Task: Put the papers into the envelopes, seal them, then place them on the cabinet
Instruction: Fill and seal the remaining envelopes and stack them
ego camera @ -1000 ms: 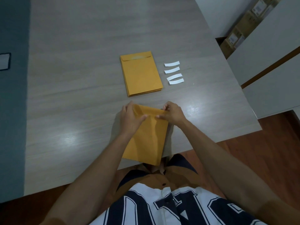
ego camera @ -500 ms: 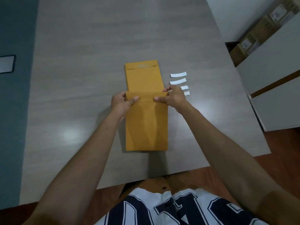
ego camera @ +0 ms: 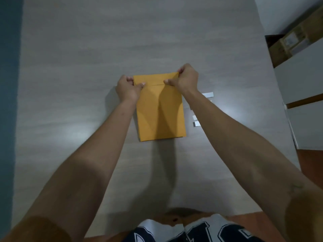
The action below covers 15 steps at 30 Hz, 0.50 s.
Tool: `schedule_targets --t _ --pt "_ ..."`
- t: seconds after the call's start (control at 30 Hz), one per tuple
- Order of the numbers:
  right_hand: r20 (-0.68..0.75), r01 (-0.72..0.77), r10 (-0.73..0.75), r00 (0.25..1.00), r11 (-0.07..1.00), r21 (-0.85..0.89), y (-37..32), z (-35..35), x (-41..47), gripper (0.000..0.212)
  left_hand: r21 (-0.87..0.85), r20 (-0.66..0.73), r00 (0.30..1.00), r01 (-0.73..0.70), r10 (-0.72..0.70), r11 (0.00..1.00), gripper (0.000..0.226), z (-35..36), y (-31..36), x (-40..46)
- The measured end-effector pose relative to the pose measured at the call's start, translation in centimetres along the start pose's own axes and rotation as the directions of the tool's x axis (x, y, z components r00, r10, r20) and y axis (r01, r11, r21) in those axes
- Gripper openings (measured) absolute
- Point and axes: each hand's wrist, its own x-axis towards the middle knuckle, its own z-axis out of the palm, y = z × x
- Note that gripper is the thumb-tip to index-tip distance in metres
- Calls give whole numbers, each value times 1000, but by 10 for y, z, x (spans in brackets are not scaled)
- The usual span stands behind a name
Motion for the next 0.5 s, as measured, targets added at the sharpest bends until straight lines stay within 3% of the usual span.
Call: schedule_targets --t 0.07,0.2,0.3,0.37,0.5 --pt "2 1 -1 1000 999 -51 0 7 10 63 57 -14 1000 -4 5 998 31 5 1 11" --pt "-19 15 -17 1000 994 -105 6 14 16 67 246 -95 995 11 13 969 46 6 -5 25" --pt "-18 -33 31 999 990 -136 8 19 16 64 336 -73 997 38 -14 941 55 7 -4 22" --pt "2 -73 74 997 986 -148 3 20 13 68 295 -29 997 71 -65 953 58 8 2 15" --pt "51 -160 166 985 982 -99 2 23 0 74 1 68 982 176 -176 984 29 1 -3 -3"
